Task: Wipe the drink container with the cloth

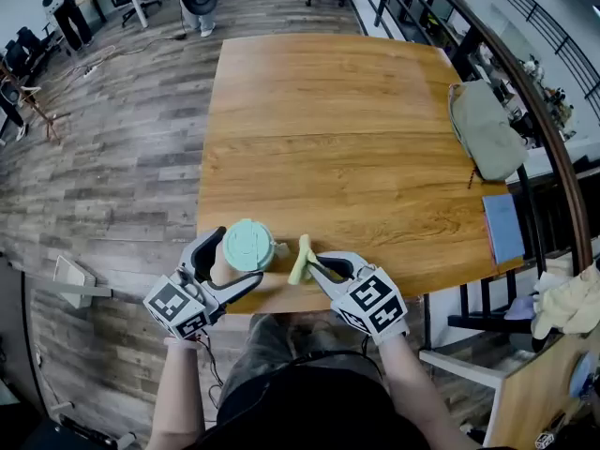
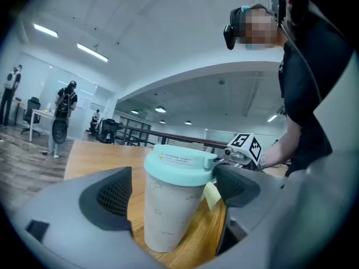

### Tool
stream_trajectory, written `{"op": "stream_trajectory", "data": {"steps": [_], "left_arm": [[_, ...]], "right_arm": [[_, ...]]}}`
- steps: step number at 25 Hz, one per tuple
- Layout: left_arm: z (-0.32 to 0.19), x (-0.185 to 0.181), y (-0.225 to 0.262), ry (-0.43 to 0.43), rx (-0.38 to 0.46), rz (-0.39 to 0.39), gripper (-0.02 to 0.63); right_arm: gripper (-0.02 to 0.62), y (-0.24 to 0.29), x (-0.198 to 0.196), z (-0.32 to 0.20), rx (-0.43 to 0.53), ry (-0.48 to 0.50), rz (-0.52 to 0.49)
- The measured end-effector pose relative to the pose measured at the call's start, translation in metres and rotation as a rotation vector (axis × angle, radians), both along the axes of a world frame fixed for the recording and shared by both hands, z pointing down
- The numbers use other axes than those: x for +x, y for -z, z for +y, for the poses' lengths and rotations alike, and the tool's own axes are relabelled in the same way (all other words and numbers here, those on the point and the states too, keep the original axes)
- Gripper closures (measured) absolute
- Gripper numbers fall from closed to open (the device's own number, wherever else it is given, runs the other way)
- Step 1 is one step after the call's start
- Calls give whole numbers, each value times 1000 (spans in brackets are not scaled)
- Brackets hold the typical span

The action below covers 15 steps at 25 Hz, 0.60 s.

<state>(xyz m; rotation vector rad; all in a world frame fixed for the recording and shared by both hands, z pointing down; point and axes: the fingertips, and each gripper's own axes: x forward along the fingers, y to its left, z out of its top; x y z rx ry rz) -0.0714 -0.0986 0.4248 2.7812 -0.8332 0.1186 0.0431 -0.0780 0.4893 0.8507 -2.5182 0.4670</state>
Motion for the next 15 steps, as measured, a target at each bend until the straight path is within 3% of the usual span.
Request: {"op": "stream_trajectory", "data": {"steps": [3, 7, 15], "left_arm": [[5, 6, -3, 100, 24, -38, 150], [-1, 11, 2, 324, 77, -76, 150], [-14, 10, 7, 661, 55, -92, 149]], "right_arm": [[553, -1, 5, 5, -4, 33, -11], [553, 0, 7, 12, 3, 94, -11], [552, -1, 15, 25, 11, 155, -3]]}}
